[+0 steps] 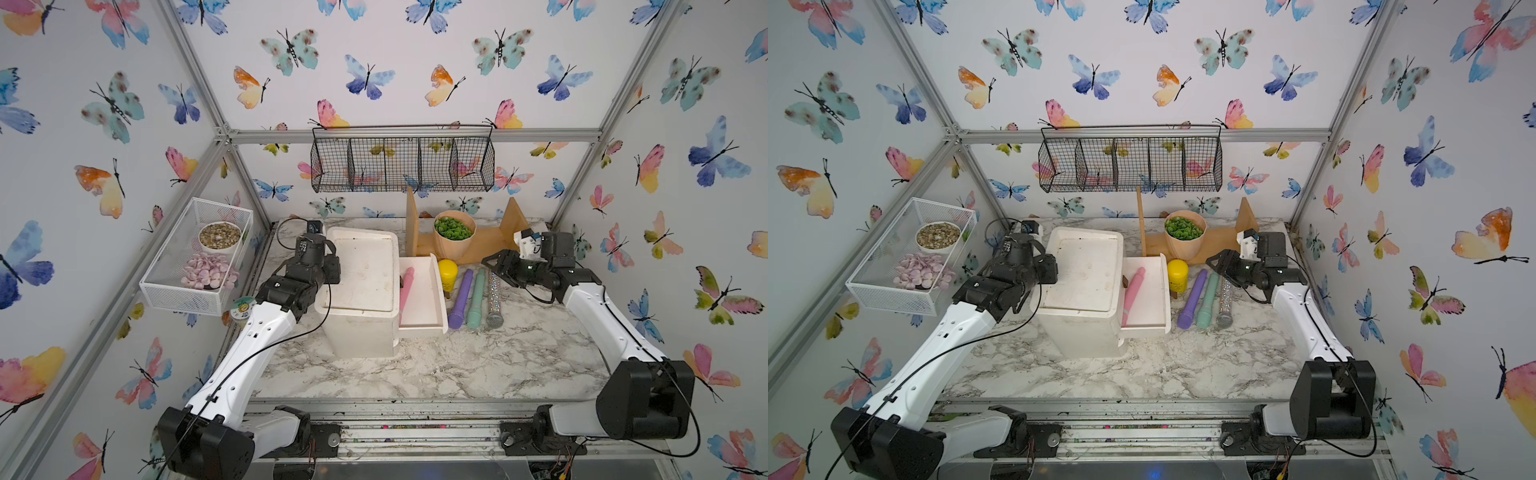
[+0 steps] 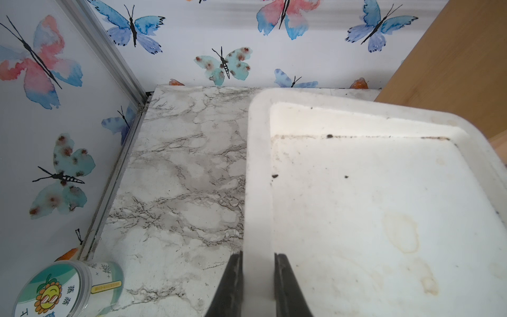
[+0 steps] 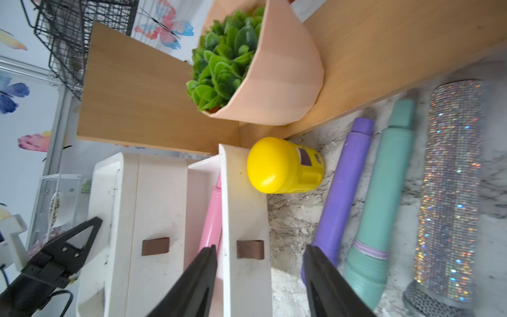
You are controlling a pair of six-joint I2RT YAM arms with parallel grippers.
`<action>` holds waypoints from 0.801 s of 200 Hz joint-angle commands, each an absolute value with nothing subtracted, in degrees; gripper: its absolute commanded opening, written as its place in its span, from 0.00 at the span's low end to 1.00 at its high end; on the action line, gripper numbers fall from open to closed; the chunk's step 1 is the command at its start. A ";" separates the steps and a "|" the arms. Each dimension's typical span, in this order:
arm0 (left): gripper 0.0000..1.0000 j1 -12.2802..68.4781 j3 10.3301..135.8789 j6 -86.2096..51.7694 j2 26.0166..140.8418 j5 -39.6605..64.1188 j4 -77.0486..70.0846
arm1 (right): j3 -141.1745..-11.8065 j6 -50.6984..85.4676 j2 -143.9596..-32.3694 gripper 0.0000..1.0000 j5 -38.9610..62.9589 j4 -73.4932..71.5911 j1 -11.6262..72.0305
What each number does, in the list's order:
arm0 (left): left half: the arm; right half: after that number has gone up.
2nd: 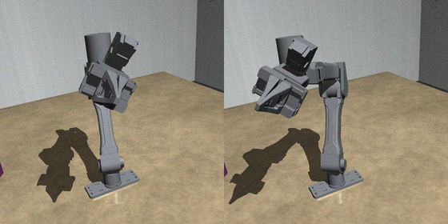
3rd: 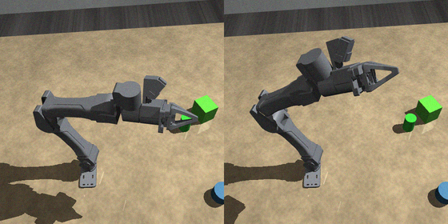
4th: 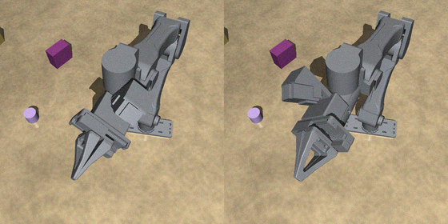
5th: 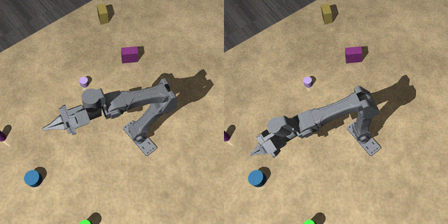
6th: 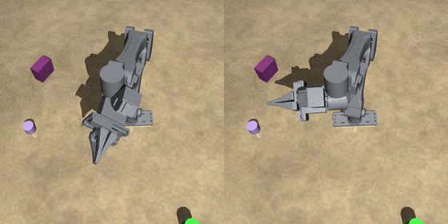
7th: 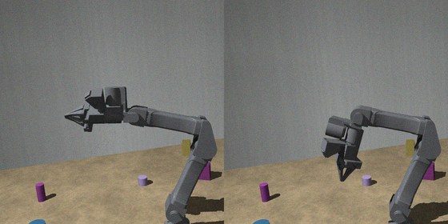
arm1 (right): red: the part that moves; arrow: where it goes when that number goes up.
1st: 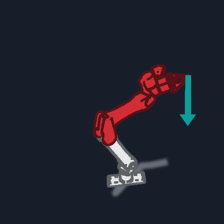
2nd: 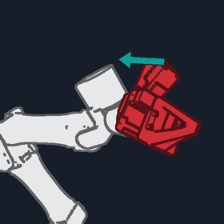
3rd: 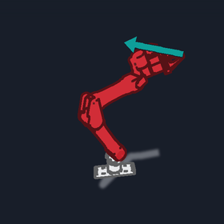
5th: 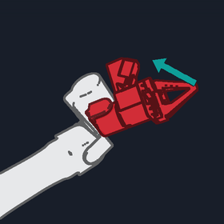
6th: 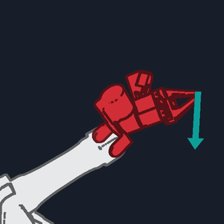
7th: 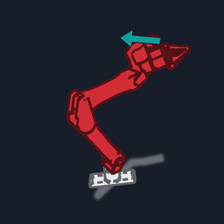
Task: Take the microphone out of the drawer
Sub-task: Pick up the microphone from the drawer.
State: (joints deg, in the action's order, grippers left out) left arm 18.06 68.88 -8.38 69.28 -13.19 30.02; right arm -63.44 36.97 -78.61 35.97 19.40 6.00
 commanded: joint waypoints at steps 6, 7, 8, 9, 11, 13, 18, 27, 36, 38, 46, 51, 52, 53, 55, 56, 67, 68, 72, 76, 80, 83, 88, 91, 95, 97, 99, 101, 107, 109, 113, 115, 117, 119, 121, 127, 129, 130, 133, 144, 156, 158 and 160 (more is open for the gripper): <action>0.00 17.84 68.29 -8.26 70.57 -12.57 31.28 | -61.55 45.23 -76.07 0.57 37.35 12.46 11.05; 0.00 17.84 68.29 -8.22 70.53 -12.57 31.29 | -61.54 45.38 -76.05 0.57 37.31 12.38 11.33; 0.00 17.84 68.29 -8.24 70.51 -12.61 31.29 | -61.53 45.50 -75.99 0.57 37.11 12.30 11.55; 0.00 17.84 68.29 -8.21 70.54 -12.63 31.29 | -61.53 45.64 -75.97 0.57 37.01 12.21 11.80; 0.00 17.84 68.29 -8.18 70.57 -12.65 31.33 | -61.48 45.91 -75.94 0.57 36.78 11.97 12.24; 0.00 17.84 68.29 -8.18 70.57 -12.61 31.37 | -61.45 46.13 -75.94 0.57 36.57 11.78 12.71; 0.00 17.84 68.29 -8.17 70.58 -12.65 31.45 | -61.45 46.87 -75.92 0.57 35.88 11.25 14.21; 0.00 17.89 68.21 -8.11 70.42 -12.66 31.60 | -61.52 47.97 -76.23 0.57 34.90 10.37 16.44; 0.00 17.84 68.20 -8.09 70.32 -12.73 31.80 | -61.78 49.09 -76.86 0.56 33.66 9.77 18.66; 0.00 17.84 68.20 -8.09 70.27 -12.74 31.88 | -61.79 49.30 -77.05 0.56 33.35 9.65 19.17; 0.00 17.84 68.13 -8.09 70.07 -12.83 32.04 | -62.09 50.05 -77.74 0.56 32.36 9.40 20.95; 0.00 17.80 68.11 -8.06 69.98 -12.91 32.08 | -62.17 50.60 -78.16 0.56 31.75 9.03 21.75; 0.00 17.82 68.11 -8.07 69.97 -12.92 32.08 | -62.15 50.70 -78.23 0.56 31.65 8.95 21.95; 0.00 17.83 68.11 -8.04 69.92 -12.96 32.08 | -62.15 50.84 -78.32 0.56 31.52 8.78 22.14; 0.00 17.84 68.11 -8.01 69.89 -13.00 32.15 | -62.16 51.10 -78.49 0.56 31.30 8.55 22.56; 0.00 17.84 68.12 -8.00 69.84 -13.00 32.16 | -62.15 51.21 -78.53 0.56 31.21 8.45 22.75; 0.00 17.84 68.12 -8.00 69.53 -13.09 32.17 | -62.15 52.61 -79.28 0.56 30.06 7.14 24.70; 0.00 17.84 68.12 -8.00 69.53 -13.05 32.17 | -62.19 52.76 -79.37 0.56 29.97 7.04 24.87; 0.00 17.84 68.12 -8.04 69.36 -13.09 32.18 | -62.19 53.29 -79.64 0.56 29.55 6.59 25.62; 0.00 17.84 68.12 -7.92 69.32 -13.10 32.06 | -62.14 53.82 -79.98 0.56 29.03 6.16 26.40; 0.00 17.84 68.07 -7.87 69.18 -13.16 32.08 | -62.23 54.29 -80.35 0.55 28.65 5.77 27.23; 0.00 17.84 68.03 -7.90 69.17 -13.10 32.00 | -62.34 54.57 -80.72 0.55 28.43 5.65 27.86; 0.00 17.84 68.02 -7.91 69.17 -13.10 31.96 | -62.67 55.02 -81.40 0.55 27.91 5.68 28.86; 0.00 17.84 68.05 -7.91 69.17 -13.03 31.92 | -62.97 55.28 -81.80 0.54 27.54 5.91 29.36; 0.00 17.84 68.11 -7.91 69.17 -13.04 31.91 | -63.30 55.66 -82.40 0.54 26.89 6.45 30.06; 0.00 17.84 68.11 -7.91 69.17 -13.02 31.90 | -63.50 55.95 -82.72 0.54 26.54 6.80 30.32; 0.00 17.84 68.11 -7.91 69.17 -13.01 31.93 | -63.67 56.20 -83.06 0.54 26.32 7.21 30.67; 0.00 17.84 68.09 -7.91 69.17 -13.01 31.91 | -63.90 56.41 -83.34 0.53 25.94 7.60 30.87; 0.00 17.84 68.20 -7.90 69.30 -13.01 31.94 | -64.31 57.01 -84.09 0.53 24.75 8.43 31.70; 0.00 17.84 68.20 -7.91 69.33 -12.96 31.91 | -64.40 57.17 -84.24 0.53 24.36 8.50 31.96; 0.00 17.84 68.23 -7.91 69.36 -12.97 31.90 | -64.35 57.44 -84.50 0.53 23.59 8.40 32.56; 0.00 17.84 68.25 -7.87 69.39 -13.00 31.90 | -64.27 57.58 -84.54 0.53 23.21 8.25 32.88; 0.00 17.84 68.28 -7.88 69.42 -12.87 31.95 | -64.19 57.68 -84.59 0.52 22.79 8.13 33.23; 0.00 17.84 68.29 -7.88 69.37 -12.89 31.92 | -64.12 57.79 -84.63 0.52 22.35 8.01 33.51; 0.00 17.84 68.29 -7.84 69.39 -12.91 31.84 | -64.08 58.00 -84.68 0.52 22.07 7.82 33.80; 0.00 17.84 68.29 -7.78 69.44 -13.00 31.75 | -63.99 58.43 -84.80 0.52 20.81 7.66 34.56; 0.00 17.84 68.29 -7.75 69.46 -13.01 31.73 | -64.01 58.51 -84.86 0.52 20.47 7.61 34.85; 0.00 17.84 68.29 -7.74 69.49 -13.01 31.73 | -64.00 58.61 -84.88 0.52 20.34 7.58 34.96; 0.00 17.84 68.29 -7.66 69.52 -13.05 31.65 | -64.11 58.76 -85.04 0.51 19.97 7.68 35.24; 0.00 17.84 68.36 -7.49 69.56 -13.10 31.42 | -64.70 59.10 -85.91 0.51 19.35 8.20 35.97; 0.00 17.84 68.45 -7.40 69.68 -13.01 31.13 | -65.86 59.15 -87.14 0.50 18.67 9.23 36.83; 0.00 17.84 68.44 -7.39 69.69 -13.01 31.05 | -66.14 59.08 -87.35 0.50 18.53 9.51 36.96; 0.00 17.84 68.39 -7.38 69.70 -13.01 30.99 | -66.35 59.02 -87.65 0.50 18.37 9.70 37.06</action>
